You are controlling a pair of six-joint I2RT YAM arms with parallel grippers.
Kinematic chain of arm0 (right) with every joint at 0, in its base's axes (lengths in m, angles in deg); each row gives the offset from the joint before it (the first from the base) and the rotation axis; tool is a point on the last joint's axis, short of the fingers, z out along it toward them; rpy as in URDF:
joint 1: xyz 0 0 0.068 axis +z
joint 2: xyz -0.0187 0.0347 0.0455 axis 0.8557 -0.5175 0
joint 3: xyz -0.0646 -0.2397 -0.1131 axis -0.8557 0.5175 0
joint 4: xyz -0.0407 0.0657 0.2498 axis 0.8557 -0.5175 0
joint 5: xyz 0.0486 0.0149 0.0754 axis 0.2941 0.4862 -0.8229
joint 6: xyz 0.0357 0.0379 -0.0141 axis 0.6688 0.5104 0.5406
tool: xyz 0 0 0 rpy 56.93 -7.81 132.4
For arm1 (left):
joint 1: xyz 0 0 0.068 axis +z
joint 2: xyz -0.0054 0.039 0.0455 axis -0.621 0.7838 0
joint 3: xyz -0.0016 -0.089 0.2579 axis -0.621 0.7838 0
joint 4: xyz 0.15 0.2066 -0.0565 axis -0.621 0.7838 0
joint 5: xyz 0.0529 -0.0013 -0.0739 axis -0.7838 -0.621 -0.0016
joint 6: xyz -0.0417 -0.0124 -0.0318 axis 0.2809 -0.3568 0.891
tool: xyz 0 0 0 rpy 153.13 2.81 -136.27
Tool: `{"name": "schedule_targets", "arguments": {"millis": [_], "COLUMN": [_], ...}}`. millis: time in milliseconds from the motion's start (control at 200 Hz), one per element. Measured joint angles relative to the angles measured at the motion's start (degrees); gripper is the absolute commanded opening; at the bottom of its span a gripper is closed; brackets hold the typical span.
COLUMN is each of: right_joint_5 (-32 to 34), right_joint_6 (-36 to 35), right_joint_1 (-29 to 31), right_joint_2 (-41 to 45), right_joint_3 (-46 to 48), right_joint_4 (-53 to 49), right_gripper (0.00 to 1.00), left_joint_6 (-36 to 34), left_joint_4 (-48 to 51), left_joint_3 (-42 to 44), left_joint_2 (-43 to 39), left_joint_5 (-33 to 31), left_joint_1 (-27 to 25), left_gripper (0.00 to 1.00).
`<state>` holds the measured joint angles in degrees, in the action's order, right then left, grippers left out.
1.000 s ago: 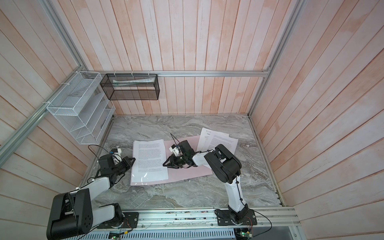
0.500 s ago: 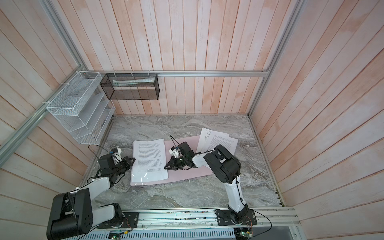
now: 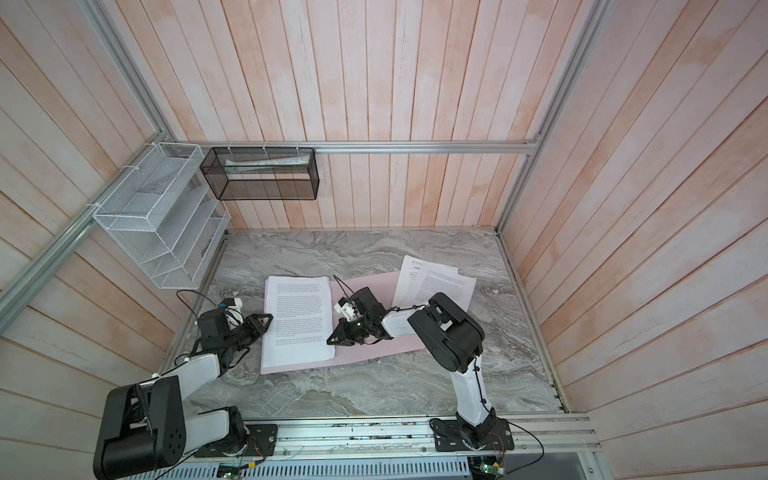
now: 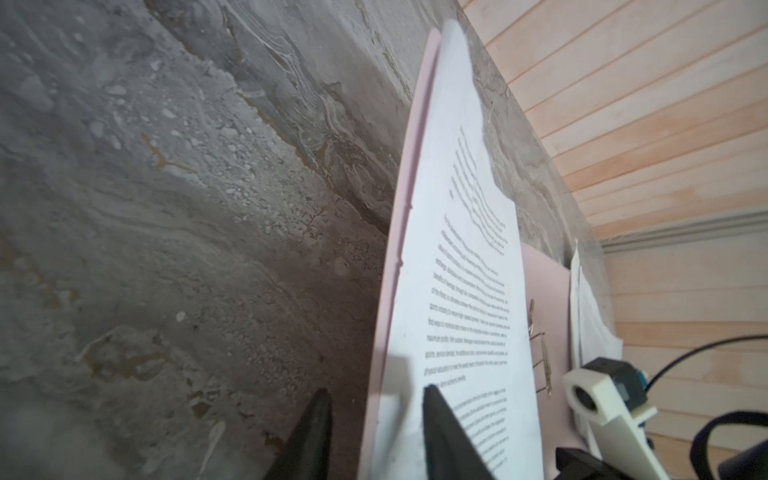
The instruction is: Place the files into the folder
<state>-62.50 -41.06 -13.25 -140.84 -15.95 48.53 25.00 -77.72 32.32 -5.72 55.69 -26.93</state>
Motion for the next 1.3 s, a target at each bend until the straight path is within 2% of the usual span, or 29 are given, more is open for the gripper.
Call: {"name": "schedule_targets", "arguments": {"millis": [985, 1080, 1156, 1201, 1301], "right_joint_5": [0.33, 2.34, 4.7, 6.56, 9.25], "right_joint_6": [-2.14, -3.39, -5.22, -6.16, -8.31], "right_joint_1": [2.25, 2.27, 1.95, 1.46, -0.72], "right_joint_2": [1.55, 2.86, 5.25, 6.93, 9.66], "right_joint_3": [2.6, 2.51, 1.97, 1.14, -2.05], "right_joint_4": [-3.63, -7.43, -11.17, -13.42, -17.4], "right_gripper": [0.0, 0.34, 0.5, 0.53, 0.52], "left_joint_6": [0.11, 0.11, 0.11, 0.11, 0.11], "left_joint_4": [0.2, 0.17, 0.15, 0.15, 0.2], "left_joint_3": [-0.02, 0.0, -0.02, -0.02, -0.02], "left_joint_2": [0.04, 0.04, 0.24, 0.48, 0.74], "left_joint_5": [-0.61, -0.63, -0.61, -0.61, -0.63], "left_joint_1": [0.0, 0.0, 0.0, 0.0, 0.0], "left_gripper": [0.56, 0.56, 0.56, 0.56, 0.56]}}
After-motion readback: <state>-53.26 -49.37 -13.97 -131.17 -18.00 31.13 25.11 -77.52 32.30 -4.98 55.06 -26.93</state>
